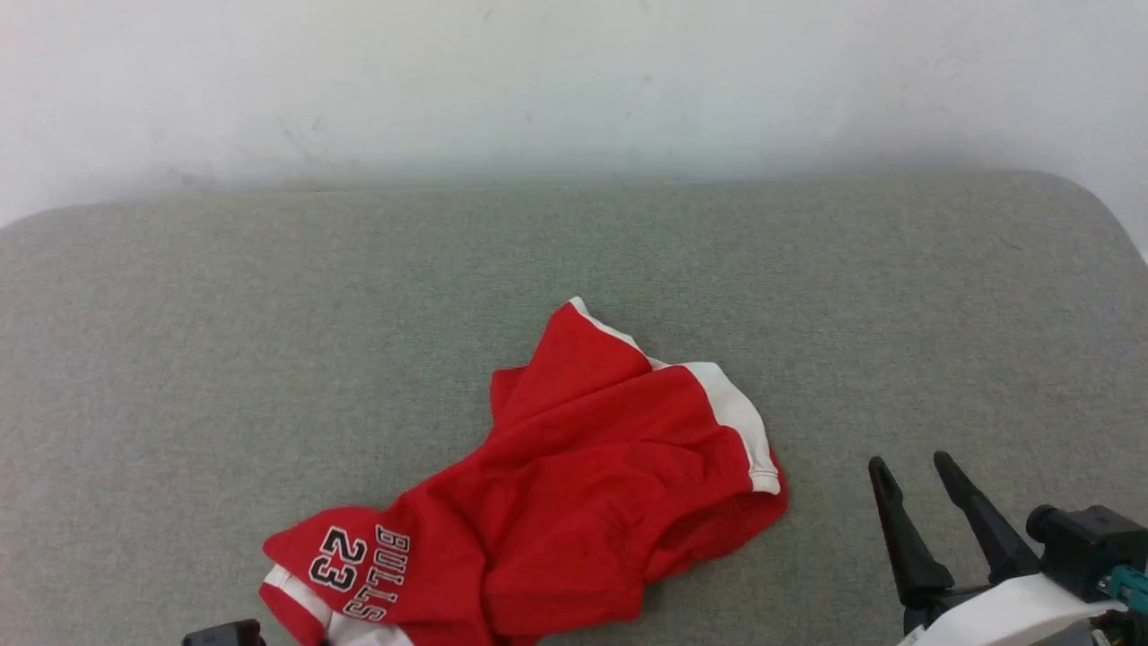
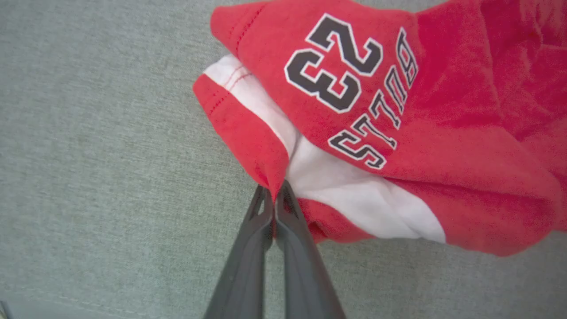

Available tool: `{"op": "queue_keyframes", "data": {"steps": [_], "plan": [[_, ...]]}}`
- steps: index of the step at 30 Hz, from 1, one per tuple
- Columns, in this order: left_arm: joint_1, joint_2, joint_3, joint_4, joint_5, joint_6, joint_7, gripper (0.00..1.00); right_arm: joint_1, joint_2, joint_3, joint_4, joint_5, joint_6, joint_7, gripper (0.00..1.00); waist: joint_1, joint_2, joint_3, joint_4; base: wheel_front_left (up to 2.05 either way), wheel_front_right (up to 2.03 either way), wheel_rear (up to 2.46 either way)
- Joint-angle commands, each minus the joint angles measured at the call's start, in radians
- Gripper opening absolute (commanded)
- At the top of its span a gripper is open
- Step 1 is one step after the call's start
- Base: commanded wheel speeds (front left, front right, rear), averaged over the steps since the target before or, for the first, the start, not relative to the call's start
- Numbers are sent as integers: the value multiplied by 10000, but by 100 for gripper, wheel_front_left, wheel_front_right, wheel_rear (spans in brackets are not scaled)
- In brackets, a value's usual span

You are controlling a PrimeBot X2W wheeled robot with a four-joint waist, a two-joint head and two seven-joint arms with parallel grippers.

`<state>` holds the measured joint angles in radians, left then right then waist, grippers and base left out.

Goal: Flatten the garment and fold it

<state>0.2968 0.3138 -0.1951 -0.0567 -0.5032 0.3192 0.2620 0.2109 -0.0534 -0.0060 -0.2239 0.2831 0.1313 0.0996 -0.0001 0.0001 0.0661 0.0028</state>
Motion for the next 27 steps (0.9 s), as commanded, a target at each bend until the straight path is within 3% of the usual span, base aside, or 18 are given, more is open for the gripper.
{"op": "queue_keyframes", "data": {"steps": [1, 2, 15, 27], "plan": [[-53, -127, 37, -154, -91, 24, -110, 89, 93, 31, 17, 19, -1, -6, 61, 100, 1, -1, -21, 147, 0, 0, 0], [-85, -188, 25, -247, -101, -2, -230, 100, 101, 31, 48, 32, -14, -6, 106, 100, 1, -1, -32, 181, 0, 0, 0], [-1418, -15, -302, -760, 1358, -820, -3828, 100, 213, -50, 1560, 687, 491, -6, 1608, 100, 1, -1, -391, 384, 0, 0, 0], [-1970, -295, -806, -479, 1579, -1026, -4400, 100, -1959, -201, 3139, 3988, 1895, -6, 1770, 100, 1, -1, -270, 916, 0, 0, 0]]}}
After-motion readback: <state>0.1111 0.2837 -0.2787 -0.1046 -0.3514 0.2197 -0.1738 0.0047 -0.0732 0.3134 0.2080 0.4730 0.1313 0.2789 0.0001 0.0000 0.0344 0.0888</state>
